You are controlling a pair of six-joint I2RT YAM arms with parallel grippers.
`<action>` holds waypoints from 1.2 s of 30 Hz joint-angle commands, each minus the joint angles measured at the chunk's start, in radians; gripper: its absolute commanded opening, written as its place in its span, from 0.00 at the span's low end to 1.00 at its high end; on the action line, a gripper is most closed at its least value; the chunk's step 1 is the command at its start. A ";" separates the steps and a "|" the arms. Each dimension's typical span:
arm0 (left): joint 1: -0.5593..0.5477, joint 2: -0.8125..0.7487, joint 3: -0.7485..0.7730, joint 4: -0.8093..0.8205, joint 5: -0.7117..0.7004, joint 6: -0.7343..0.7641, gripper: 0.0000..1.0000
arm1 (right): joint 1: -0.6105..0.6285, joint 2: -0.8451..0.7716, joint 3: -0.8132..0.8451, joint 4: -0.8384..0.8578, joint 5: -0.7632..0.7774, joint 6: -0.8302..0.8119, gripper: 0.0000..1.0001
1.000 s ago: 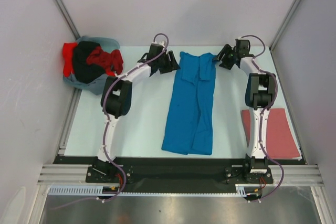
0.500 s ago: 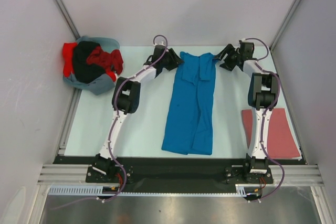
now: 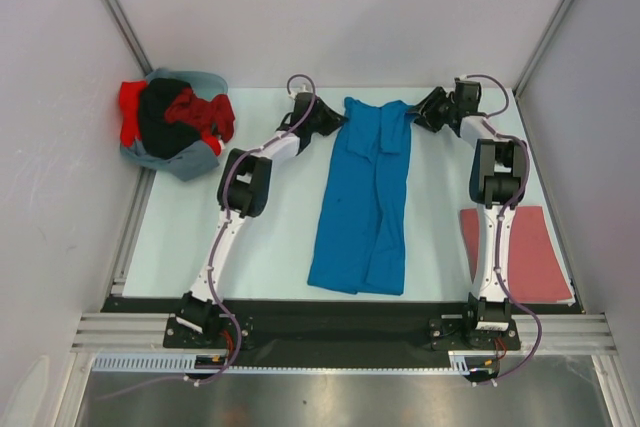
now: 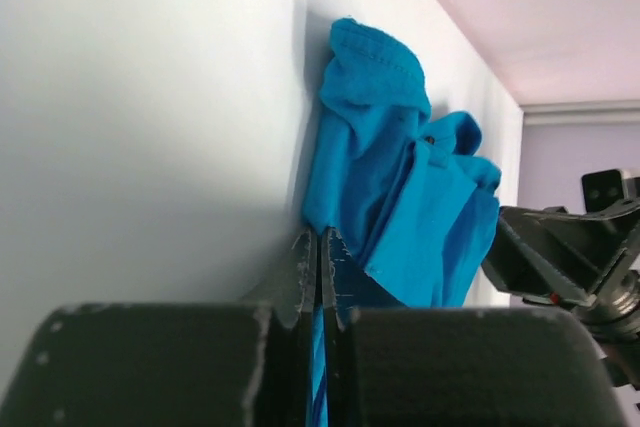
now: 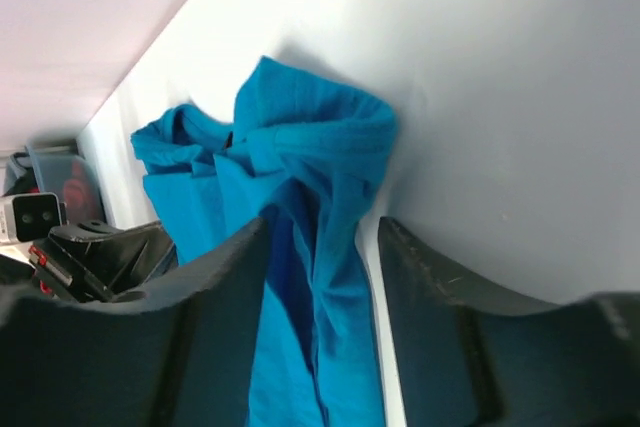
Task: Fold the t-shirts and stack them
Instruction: Fold the tshirt
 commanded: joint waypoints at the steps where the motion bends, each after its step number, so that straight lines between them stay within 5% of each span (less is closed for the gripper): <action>1: 0.016 0.007 0.025 0.070 -0.063 -0.054 0.00 | 0.006 0.068 0.039 -0.011 0.045 0.010 0.52; 8: 0.064 -0.051 -0.021 0.090 -0.103 -0.010 0.00 | 0.023 0.167 0.208 -0.008 -0.006 0.036 0.24; 13: 0.091 -0.096 -0.065 0.085 -0.118 0.019 0.01 | 0.042 0.219 0.302 0.028 -0.030 0.069 0.22; 17: 0.102 -0.093 -0.045 0.047 -0.097 0.038 0.00 | 0.045 0.253 0.374 0.020 -0.056 0.095 0.36; 21: 0.107 -0.114 0.010 -0.062 -0.063 0.105 0.34 | 0.042 0.238 0.385 -0.052 -0.078 0.067 0.55; 24: 0.110 -0.192 -0.008 -0.175 -0.052 0.198 0.42 | 0.022 0.194 0.385 -0.148 -0.078 0.019 0.64; 30: 0.107 -0.493 -0.319 -0.269 -0.020 0.369 0.45 | -0.007 -0.019 0.212 -0.346 -0.055 -0.113 0.68; 36: 0.058 -0.807 -0.680 -0.272 0.076 0.415 0.45 | 0.023 -0.365 -0.230 -0.457 0.047 -0.214 0.70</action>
